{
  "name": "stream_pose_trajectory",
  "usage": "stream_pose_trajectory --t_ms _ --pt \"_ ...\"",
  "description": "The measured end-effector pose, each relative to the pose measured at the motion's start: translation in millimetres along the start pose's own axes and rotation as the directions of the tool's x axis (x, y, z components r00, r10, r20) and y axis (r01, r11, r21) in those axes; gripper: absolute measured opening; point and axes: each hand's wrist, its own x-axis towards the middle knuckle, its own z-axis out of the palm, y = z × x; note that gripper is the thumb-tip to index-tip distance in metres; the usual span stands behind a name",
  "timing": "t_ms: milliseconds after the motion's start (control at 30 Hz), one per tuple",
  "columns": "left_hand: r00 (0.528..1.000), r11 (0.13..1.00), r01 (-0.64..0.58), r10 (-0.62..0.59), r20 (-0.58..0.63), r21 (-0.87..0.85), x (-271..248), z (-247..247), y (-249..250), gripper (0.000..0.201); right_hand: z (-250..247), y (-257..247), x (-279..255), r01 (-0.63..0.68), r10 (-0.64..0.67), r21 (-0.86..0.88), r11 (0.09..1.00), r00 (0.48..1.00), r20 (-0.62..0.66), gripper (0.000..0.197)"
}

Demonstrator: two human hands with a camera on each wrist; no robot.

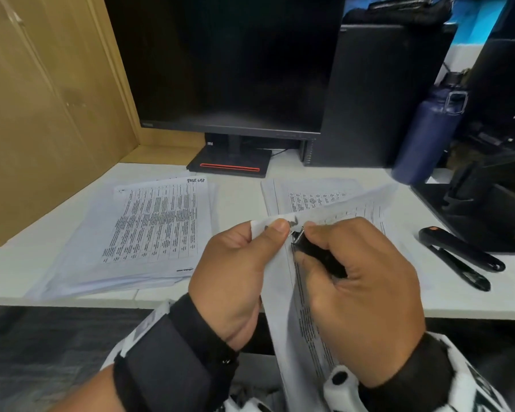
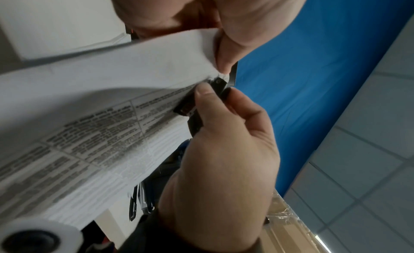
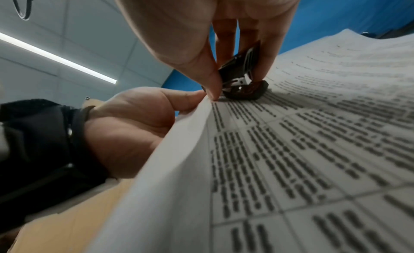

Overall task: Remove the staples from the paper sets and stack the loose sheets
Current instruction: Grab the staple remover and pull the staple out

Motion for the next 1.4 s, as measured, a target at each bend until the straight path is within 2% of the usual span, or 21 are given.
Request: stream_pose_trajectory --t_ms 67,100,200,267,333,400,467,533,600,667,767,867,933,1000,1067,1167,1233,1300,1400 --pt "0.998 0.996 -0.058 0.059 -0.019 0.06 1 -1 0 0.016 0 1 1 -0.062 0.06 0.088 0.994 0.998 0.027 0.025" --pt "0.996 0.992 -0.086 0.088 -0.016 0.09 1 -2 1 0.015 0 1 2 -0.137 0.13 0.16 0.978 0.99 0.055 0.026" --pt "0.997 0.993 -0.082 0.08 0.024 0.085 1 -1 2 0.015 -1 2 5 -0.351 0.318 0.389 0.852 0.937 0.148 0.027" --pt "0.998 0.998 -0.038 0.036 0.046 0.042 1 0 3 0.014 0 1 5 -0.349 0.325 0.406 0.845 0.937 0.128 0.028" --pt "0.998 0.999 -0.018 0.016 0.057 0.031 1 0 3 0.014 1 0 3 -0.252 0.246 0.326 0.911 0.967 0.063 0.028" --pt "0.997 0.994 -0.067 0.063 0.04 0.087 1 -2 3 0.014 2 1 1 -0.183 0.183 0.259 0.948 0.983 0.026 0.029" --pt "0.984 0.962 -0.179 0.176 0.03 0.206 2 -5 3 0.016 1 0 4 -0.256 0.248 0.322 0.911 0.966 0.068 0.028" --pt "0.961 0.911 -0.275 0.269 0.06 0.307 2 -9 3 0.017 0 -2 7 -0.376 0.343 0.436 0.818 0.926 0.154 0.029" --pt "0.952 0.886 -0.304 0.3 0.069 0.35 2 -10 3 0.021 -1 -3 9 -0.433 0.379 0.507 0.745 0.901 0.212 0.032" --pt "0.967 0.921 -0.254 0.246 0.063 0.296 2 -8 3 0.019 -1 -4 8 -0.431 0.378 0.522 0.736 0.901 0.212 0.032" --pt "0.995 0.991 -0.072 0.064 0.071 0.116 3 -7 4 0.015 3 -1 3 -0.391 0.356 0.477 0.787 0.92 0.166 0.029" --pt "0.995 0.999 0.042 -0.044 0.093 0.023 3 -6 7 0.015 6 3 0 -0.336 0.318 0.441 0.832 0.941 0.118 0.029" --pt "0.998 0.998 0.011 -0.015 0.067 0.064 2 -5 9 0.016 6 3 0 -0.254 0.248 0.39 0.885 0.966 0.067 0.029" --pt "0.994 0.972 -0.108 0.101 0.042 0.21 2 -6 9 0.02 6 2 0 -0.178 0.18 0.327 0.928 0.983 0.024 0.028" --pt "0.978 0.922 -0.206 0.191 0.078 0.327 0 -6 10 0.022 4 1 0 -0.126 0.131 0.265 0.956 0.991 -0.002 0.028" --pt "0.969 0.899 -0.247 0.232 0.087 0.362 -1 -6 10 0.021 2 -3 0 -0.069 0.074 0.188 0.98 0.997 -0.016 0.028" --pt "0.981 0.936 -0.192 0.188 0.041 0.294 1 -6 11 0.015 2 -4 0 -0.119 0.12 0.221 0.968 0.993 0.005 0.027" --pt "0.998 0.981 -0.069 0.067 0.02 0.183 2 -6 13 0.014 2 -4 0 -0.25 0.238 0.315 0.916 0.968 0.078 0.025" --pt "1.0 0.993 0.019 -0.02 0.007 0.113 3 -6 15 0.013 1 -6 1 -0.359 0.318 0.369 0.857 0.933 0.168 0.025"
